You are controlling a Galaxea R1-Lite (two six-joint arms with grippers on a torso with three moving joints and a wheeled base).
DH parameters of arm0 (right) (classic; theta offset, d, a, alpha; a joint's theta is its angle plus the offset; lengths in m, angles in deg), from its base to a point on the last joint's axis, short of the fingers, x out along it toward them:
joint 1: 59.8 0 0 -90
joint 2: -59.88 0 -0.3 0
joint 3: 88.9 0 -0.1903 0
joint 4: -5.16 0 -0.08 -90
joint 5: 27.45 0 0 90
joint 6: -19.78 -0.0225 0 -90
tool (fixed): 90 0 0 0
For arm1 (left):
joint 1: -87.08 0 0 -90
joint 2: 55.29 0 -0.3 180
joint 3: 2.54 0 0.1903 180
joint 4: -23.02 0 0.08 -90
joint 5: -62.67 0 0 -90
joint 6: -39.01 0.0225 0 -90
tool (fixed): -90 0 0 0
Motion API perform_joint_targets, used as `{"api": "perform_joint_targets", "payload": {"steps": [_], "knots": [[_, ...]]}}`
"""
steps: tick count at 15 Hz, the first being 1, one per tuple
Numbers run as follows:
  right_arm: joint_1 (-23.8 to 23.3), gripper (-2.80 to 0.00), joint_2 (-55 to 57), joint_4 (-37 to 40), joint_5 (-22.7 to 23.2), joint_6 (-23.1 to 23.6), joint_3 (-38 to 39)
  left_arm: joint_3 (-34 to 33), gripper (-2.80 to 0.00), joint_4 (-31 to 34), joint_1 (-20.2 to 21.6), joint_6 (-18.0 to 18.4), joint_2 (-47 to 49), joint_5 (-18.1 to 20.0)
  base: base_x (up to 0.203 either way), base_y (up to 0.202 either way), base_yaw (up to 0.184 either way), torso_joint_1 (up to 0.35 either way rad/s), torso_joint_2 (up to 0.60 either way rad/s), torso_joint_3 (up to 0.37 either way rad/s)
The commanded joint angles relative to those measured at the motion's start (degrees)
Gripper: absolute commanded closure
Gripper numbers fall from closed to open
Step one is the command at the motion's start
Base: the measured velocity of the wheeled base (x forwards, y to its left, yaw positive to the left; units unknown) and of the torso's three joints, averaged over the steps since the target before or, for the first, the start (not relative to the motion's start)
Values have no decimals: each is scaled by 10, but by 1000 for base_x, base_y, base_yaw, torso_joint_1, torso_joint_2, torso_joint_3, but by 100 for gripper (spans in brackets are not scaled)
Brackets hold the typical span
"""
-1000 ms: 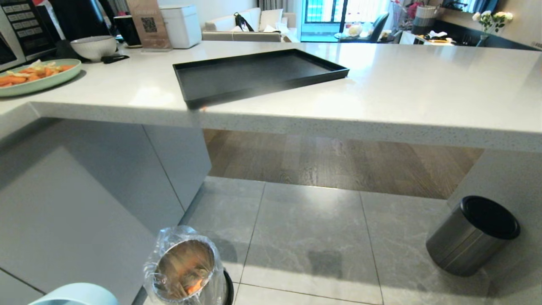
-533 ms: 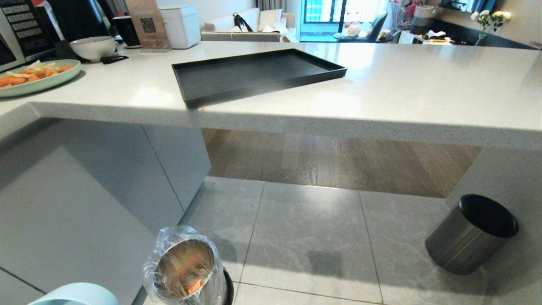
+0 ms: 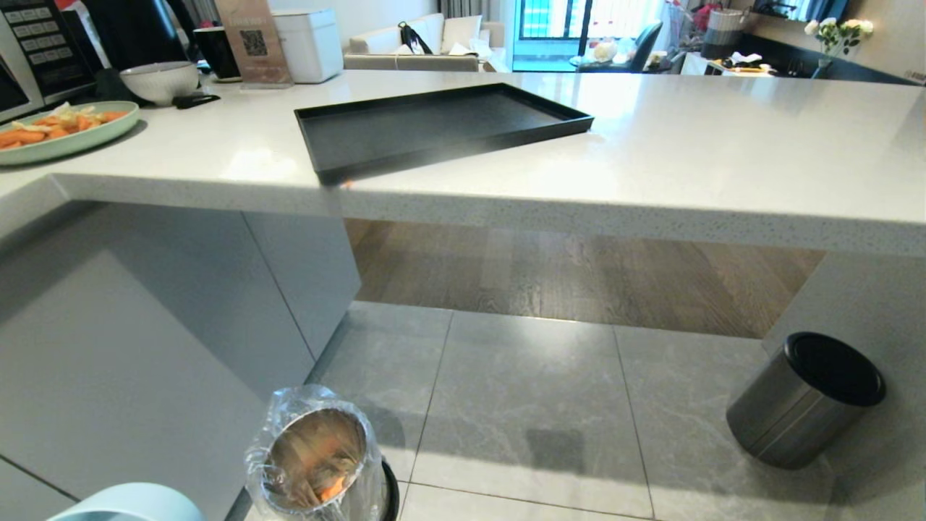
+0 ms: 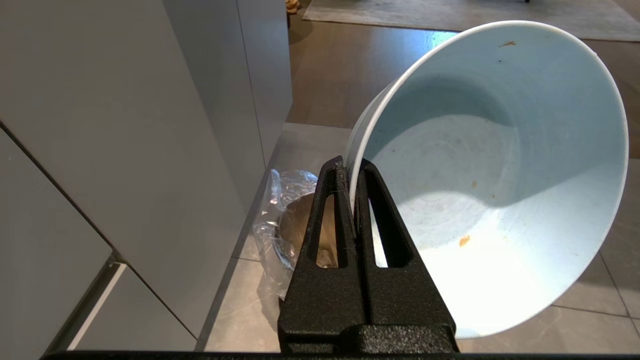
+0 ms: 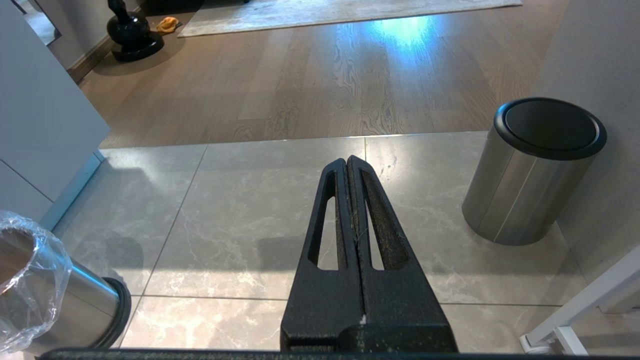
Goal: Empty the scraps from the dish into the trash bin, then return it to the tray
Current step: Put the bowl back to the table
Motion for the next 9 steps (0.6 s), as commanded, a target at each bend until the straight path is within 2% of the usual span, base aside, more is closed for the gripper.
{"api": "perform_joint_targets", "payload": {"steps": [1,7,9], "knots": [[0,0,0,0,0,-1,0,0,0,0,0,0,0,-1,0,0,0,0,0,0],[0,0,0,0,0,-1,0,0,0,1,0,5,0,0,0,0,0,0,0,0],[0,0,0,0,0,-1,0,0,0,1,0,5,0,0,131,0,2,-4,4,2]]}}
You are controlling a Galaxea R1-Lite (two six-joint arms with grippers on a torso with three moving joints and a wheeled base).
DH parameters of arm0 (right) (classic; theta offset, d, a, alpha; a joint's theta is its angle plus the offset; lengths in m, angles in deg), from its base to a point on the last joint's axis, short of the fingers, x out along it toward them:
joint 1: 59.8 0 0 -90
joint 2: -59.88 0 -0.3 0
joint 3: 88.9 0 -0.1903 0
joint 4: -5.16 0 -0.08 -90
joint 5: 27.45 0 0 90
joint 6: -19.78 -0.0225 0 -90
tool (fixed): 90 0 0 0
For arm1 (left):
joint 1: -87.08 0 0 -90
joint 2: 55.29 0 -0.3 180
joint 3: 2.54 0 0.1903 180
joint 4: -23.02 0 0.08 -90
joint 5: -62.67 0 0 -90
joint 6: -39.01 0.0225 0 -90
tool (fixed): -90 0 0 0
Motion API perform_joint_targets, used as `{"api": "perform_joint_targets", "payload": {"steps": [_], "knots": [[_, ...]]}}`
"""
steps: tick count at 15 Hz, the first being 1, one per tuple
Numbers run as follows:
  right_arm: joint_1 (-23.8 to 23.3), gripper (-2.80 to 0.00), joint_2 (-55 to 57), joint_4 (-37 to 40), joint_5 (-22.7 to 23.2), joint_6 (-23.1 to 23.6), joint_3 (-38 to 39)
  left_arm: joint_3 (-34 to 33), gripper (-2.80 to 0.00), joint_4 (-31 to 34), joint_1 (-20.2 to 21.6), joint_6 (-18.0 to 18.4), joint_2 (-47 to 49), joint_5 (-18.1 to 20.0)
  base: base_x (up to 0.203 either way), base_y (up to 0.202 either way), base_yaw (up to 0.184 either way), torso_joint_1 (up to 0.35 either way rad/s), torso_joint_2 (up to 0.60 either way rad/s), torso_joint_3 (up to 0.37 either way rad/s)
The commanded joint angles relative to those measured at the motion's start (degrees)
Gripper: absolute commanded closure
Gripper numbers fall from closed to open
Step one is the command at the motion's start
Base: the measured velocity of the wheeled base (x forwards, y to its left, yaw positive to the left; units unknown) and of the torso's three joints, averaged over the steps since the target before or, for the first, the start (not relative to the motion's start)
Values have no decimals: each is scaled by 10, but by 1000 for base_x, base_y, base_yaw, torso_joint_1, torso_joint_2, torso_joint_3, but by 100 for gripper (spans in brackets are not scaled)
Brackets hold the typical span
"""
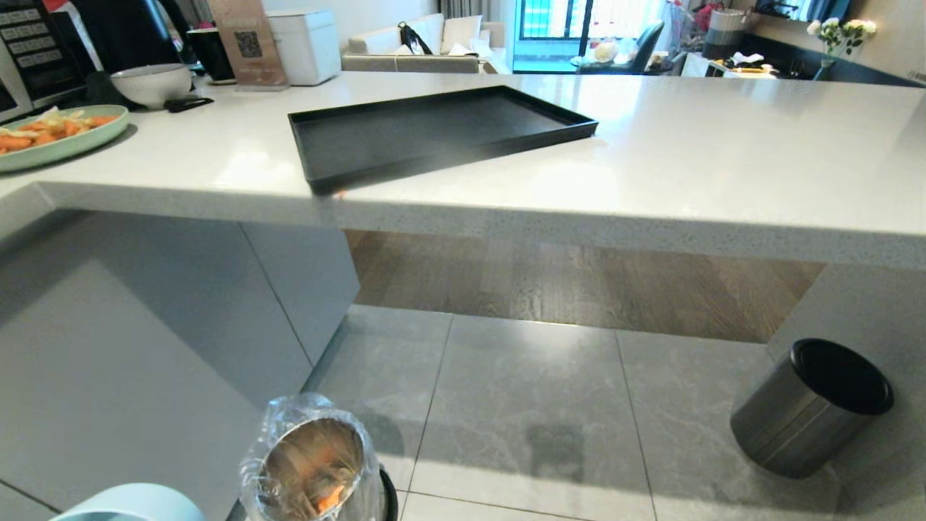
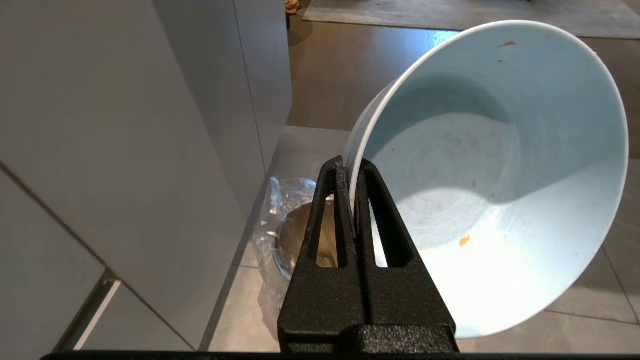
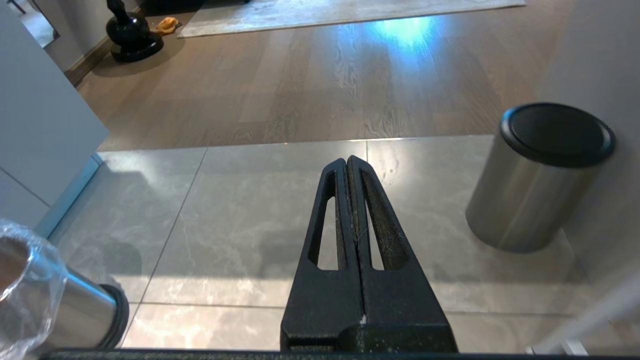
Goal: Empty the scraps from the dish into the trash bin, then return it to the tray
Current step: Put the bowl back to the table
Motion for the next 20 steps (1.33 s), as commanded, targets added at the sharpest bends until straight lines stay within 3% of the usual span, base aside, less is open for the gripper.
{"api": "perform_joint_targets", "payload": {"steps": [1,8,20], "knots": [[0,0,0,0,0,0,0,0,0,0,0,-1,0,0,201,0,1,12,2,0],[0,0,0,0,0,0,0,0,0,-1,0,-4,0,0,176,0,2,4,4,1],[0,0,0,0,0,0,0,0,0,0,0,-4,0,-1,0,0,0,0,0,0]]}}
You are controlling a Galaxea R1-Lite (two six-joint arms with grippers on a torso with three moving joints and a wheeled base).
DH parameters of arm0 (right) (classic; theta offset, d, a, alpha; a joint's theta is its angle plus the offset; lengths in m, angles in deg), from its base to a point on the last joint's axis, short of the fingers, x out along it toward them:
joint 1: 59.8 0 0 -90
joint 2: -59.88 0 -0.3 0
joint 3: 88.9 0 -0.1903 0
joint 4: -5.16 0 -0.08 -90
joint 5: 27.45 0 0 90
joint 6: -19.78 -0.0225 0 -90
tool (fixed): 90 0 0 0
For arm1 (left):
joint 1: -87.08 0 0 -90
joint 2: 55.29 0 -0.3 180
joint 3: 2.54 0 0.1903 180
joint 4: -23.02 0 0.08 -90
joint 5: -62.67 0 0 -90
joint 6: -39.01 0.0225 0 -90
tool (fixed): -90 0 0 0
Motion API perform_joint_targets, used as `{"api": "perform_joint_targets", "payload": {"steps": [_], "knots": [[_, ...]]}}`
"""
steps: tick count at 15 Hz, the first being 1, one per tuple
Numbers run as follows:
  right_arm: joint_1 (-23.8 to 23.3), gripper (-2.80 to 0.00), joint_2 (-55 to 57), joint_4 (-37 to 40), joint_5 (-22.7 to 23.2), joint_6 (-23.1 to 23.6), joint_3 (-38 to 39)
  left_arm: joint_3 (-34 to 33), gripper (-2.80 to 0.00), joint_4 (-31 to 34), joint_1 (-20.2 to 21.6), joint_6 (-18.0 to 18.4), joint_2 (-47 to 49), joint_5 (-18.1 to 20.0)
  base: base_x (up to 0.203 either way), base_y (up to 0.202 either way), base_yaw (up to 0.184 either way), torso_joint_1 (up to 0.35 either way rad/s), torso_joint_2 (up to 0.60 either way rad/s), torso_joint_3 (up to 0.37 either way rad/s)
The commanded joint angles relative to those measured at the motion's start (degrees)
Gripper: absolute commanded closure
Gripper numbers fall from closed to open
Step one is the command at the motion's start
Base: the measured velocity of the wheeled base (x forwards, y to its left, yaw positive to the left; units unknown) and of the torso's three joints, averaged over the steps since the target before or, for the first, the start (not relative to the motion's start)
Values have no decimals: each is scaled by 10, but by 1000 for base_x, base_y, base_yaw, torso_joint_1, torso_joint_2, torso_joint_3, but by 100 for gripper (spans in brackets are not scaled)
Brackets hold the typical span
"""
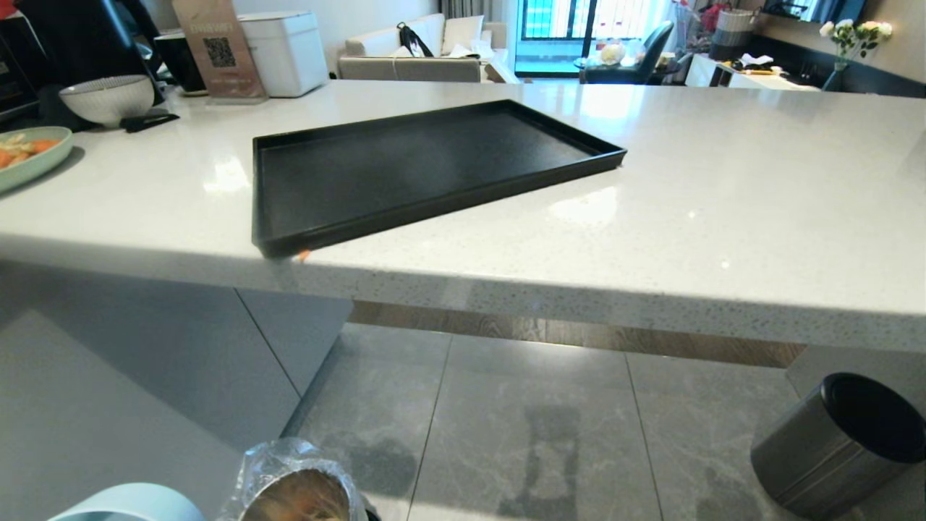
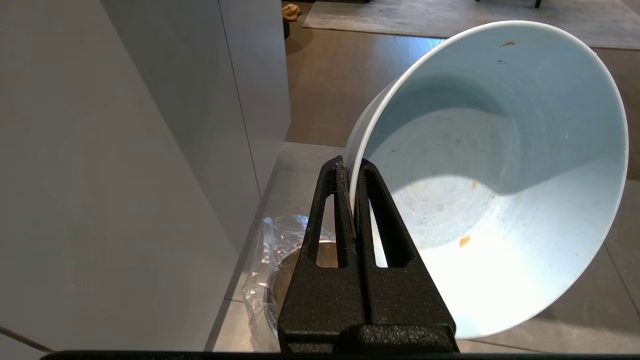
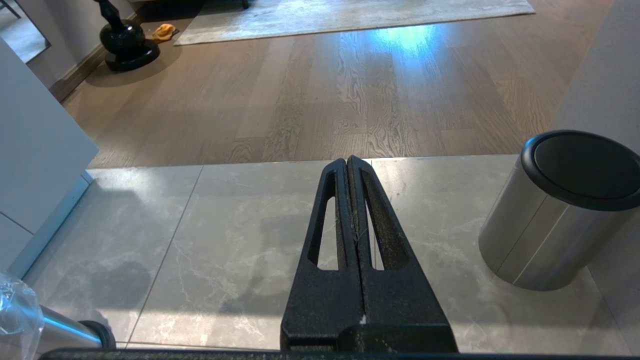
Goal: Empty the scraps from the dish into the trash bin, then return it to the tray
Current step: Put the bowl back to the table
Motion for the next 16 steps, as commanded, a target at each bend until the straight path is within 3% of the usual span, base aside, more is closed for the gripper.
{"api": "perform_joint_targets", "payload": {"steps": [1,7,16], "knots": [[0,0,0,0,0,0,0,0,0,0,0,0,0,0,0,0,0,0,0,0],[0,0,0,0,0,0,0,0,0,0,0,0,0,0,0,0,0,-3,-9,-16],[0,0,0,-1,0,0,0,0,0,0,0,0,0,0,0,0,0,4,-381,-372]]}}
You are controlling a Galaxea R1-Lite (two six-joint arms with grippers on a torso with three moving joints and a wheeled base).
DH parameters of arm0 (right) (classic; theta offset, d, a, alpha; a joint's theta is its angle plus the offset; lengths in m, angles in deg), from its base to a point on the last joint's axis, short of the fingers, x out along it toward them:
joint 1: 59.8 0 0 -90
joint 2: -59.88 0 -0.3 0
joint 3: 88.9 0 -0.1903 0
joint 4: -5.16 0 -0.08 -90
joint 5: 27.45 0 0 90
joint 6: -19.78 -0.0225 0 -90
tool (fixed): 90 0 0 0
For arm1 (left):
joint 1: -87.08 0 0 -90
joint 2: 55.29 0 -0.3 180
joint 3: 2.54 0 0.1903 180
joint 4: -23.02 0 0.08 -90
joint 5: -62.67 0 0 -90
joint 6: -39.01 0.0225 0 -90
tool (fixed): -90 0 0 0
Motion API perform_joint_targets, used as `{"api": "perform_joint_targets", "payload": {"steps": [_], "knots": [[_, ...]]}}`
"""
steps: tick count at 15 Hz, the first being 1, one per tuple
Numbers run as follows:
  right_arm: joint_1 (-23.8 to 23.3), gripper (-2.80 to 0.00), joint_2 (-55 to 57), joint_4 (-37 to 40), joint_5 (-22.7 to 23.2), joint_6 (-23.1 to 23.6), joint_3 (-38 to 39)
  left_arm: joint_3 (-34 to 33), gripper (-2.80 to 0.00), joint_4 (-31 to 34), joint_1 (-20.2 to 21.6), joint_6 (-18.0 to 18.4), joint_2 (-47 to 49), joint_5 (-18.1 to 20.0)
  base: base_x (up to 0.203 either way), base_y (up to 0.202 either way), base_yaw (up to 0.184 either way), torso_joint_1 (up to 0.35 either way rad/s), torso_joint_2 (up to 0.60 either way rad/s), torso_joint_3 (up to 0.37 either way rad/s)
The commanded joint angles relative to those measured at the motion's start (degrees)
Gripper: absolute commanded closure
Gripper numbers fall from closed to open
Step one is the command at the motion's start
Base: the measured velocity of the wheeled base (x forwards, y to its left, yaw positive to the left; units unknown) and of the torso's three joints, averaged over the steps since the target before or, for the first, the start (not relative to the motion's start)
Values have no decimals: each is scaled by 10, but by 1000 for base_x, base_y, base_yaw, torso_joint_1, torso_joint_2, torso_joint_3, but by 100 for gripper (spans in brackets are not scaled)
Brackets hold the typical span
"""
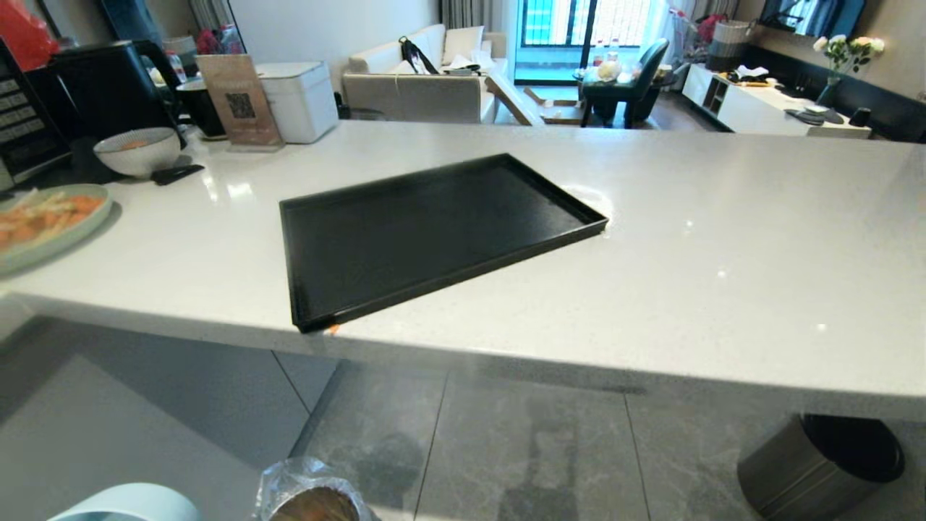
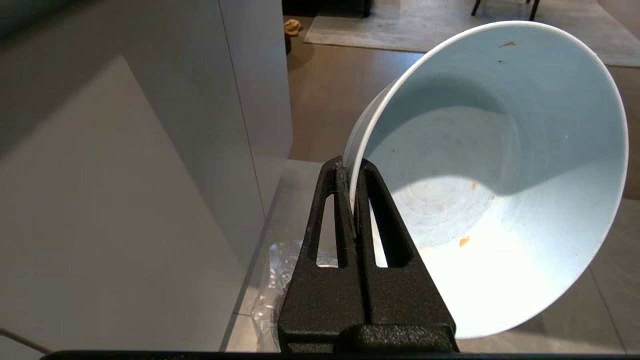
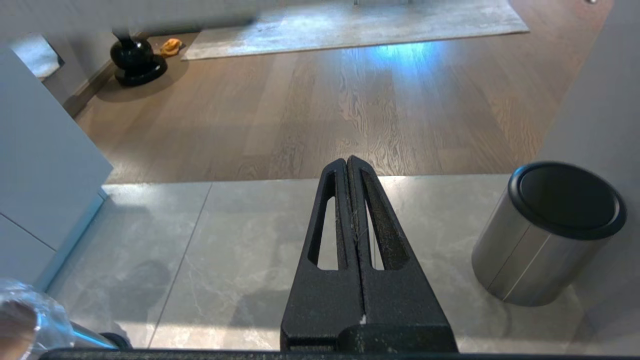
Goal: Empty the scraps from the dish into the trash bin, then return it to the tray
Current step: Put the bowl back to the table
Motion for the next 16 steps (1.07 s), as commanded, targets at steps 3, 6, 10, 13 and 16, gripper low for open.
{"api": "perform_joint_targets", "payload": {"steps": [3,6,10,13,16], "knots": [[0,0,0,0,0,0,0,0,0,0,0,0,0,0,0,0,0,90,-466,-384],[0,0,0,0,0,-1,0,0,0,0,0,0,0,0,0,0,0,109,-490,-370],[0,0,0,0,0,-1,0,0,0,0,0,0,0,0,0,0,0,151,-505,-363],[0,0,0,0,0,0,0,0,0,0,0,0,0,0,0,0,0,177,-537,-366],[0,0,0,0,0,-1,0,0,0,0,0,0,0,0,0,0,0,196,-575,-367]]}}
